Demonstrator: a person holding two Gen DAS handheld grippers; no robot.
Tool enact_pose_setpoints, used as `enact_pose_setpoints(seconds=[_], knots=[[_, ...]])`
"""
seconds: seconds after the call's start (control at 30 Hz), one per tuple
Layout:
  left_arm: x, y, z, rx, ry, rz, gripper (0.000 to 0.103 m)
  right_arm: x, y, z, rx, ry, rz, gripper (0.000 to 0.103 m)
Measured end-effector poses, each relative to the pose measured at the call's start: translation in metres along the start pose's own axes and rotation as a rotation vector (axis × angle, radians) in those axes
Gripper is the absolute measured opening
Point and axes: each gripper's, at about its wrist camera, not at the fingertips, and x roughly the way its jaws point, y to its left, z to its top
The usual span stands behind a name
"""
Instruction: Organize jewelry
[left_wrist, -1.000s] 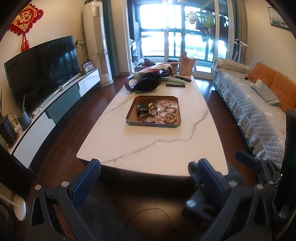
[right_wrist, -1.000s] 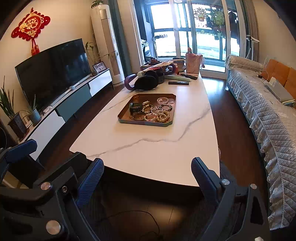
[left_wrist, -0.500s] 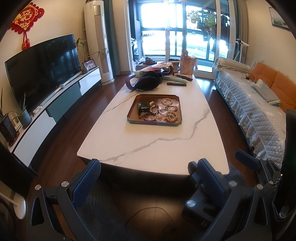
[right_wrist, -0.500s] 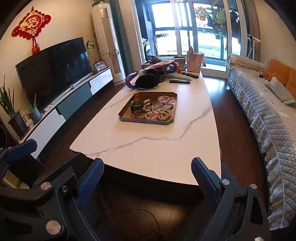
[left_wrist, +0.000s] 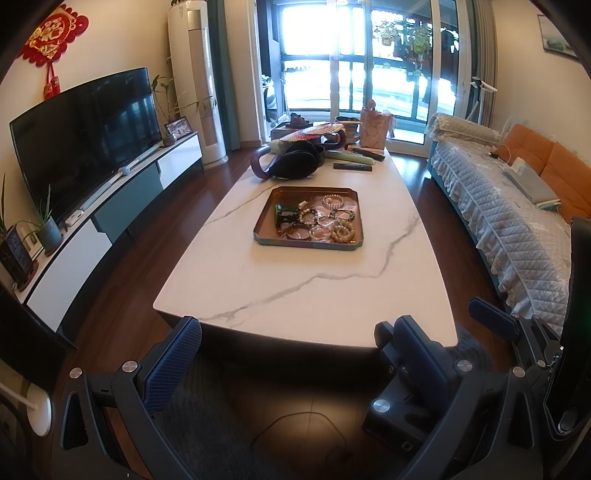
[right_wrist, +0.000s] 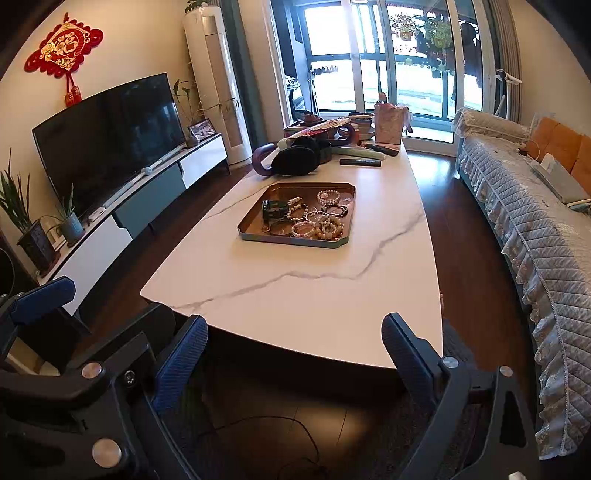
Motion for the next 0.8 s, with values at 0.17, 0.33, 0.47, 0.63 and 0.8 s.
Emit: enact_pose_setpoints(seconds=[0.17, 0.33, 0.47, 0.63, 0.8], knots=[[0.001, 0.000, -0.006, 0.001, 0.005, 0.001, 0.103, 0.002, 0.001, -0.002, 0.004, 0.005, 0.002, 0.094], [0.001, 0.000, -0.006, 0.001, 0.006, -0.001, 0.103, 0.003, 0.000, -0.002, 0.003, 0.006, 0.003, 0.094], [0.000, 0.000, -0.008, 0.002, 0.006, -0.001, 0.103, 0.003, 0.001, -0.002, 0.004, 0.005, 0.003, 0.094], [0.001, 0.000, -0.007, 0.000, 0.009, -0.002, 0.103, 0.003, 0.001, -0.001, 0.003, 0.006, 0.001, 0.094], [-0.005, -0.006, -0.016, -0.005, 0.005, 0.009, 0.103, 0.002, -0.002, -0.004, 0.000, 0.007, 0.008, 0.094]])
